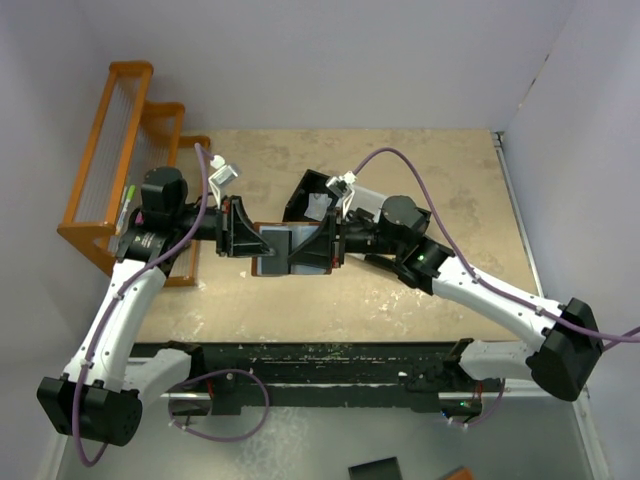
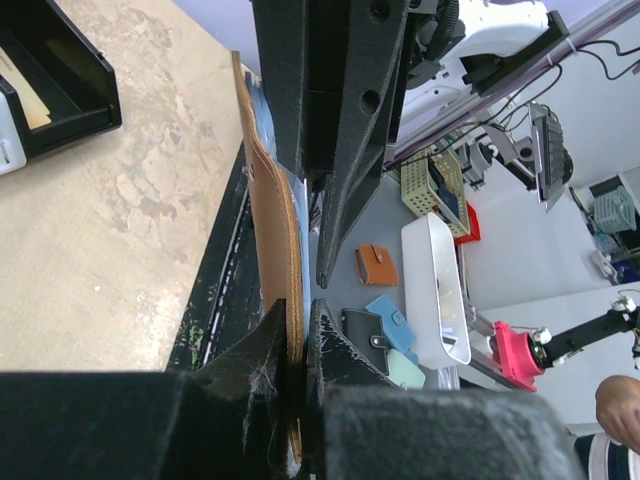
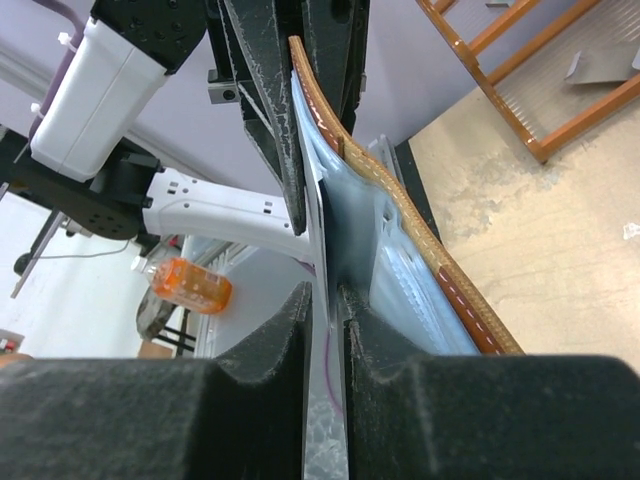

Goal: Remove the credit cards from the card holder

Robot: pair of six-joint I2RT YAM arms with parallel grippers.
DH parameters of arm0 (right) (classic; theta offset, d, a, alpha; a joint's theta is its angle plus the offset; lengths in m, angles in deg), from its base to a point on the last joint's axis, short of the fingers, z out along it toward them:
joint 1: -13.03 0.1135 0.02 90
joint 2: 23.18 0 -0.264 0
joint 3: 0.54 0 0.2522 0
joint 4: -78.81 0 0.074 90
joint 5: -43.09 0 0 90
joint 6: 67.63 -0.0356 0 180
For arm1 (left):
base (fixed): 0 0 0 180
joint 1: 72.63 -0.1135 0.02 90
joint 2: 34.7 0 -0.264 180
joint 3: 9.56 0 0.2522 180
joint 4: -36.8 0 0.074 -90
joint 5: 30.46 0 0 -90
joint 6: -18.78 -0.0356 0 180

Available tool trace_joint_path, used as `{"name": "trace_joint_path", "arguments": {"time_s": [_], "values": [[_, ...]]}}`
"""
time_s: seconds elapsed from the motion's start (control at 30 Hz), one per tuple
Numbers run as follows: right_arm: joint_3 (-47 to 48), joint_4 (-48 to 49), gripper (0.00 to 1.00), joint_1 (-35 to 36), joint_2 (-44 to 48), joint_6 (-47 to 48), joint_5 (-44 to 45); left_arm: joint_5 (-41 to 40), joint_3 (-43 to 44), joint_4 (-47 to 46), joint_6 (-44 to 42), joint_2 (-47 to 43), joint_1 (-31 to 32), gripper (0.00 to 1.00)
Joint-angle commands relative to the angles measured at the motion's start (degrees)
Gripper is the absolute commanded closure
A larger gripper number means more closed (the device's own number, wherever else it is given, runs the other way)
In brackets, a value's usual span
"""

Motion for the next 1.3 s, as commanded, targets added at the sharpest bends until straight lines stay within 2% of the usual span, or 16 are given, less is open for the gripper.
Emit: {"name": "trace_joint_path", "arguments": {"time_s": [0.0,0.27,0.47,0.7,0.87,1.27], "values": [[2.3,3.9,0.84,0.0,0.9,-1.2,0.8,-0.9,0.4,-1.3,-1.6,-1.3,0.3,1.0],[0.9,9.2,1.0,0.0,-0.1,-4.0,1.6,-0.1,0.3,-0.7,-1.4,-1.0,0.3,0.99],[-3.6,8.9,1.0,-0.1,3.1,-5.0,3.4,5.2,0.2,-3.5,2.1,-1.2,0.2,0.95],[-6.6,8.8,1.0,-0.1,5.0,-4.9,4.7,7.1,-0.8,-9.7,8.2,-2.1,0.3,0.9],[-6.4,9.1,1.0,-0.1,4.8,-5.0,4.5,6.8,-2.1,-13.5,11.4,-2.8,0.3,1.0],[-9.7,8.4,1.0,-0.1,9.1,-5.2,5.4,6.2,-2.1,-14.3,12.0,-2.6,0.3,1.0]]}}
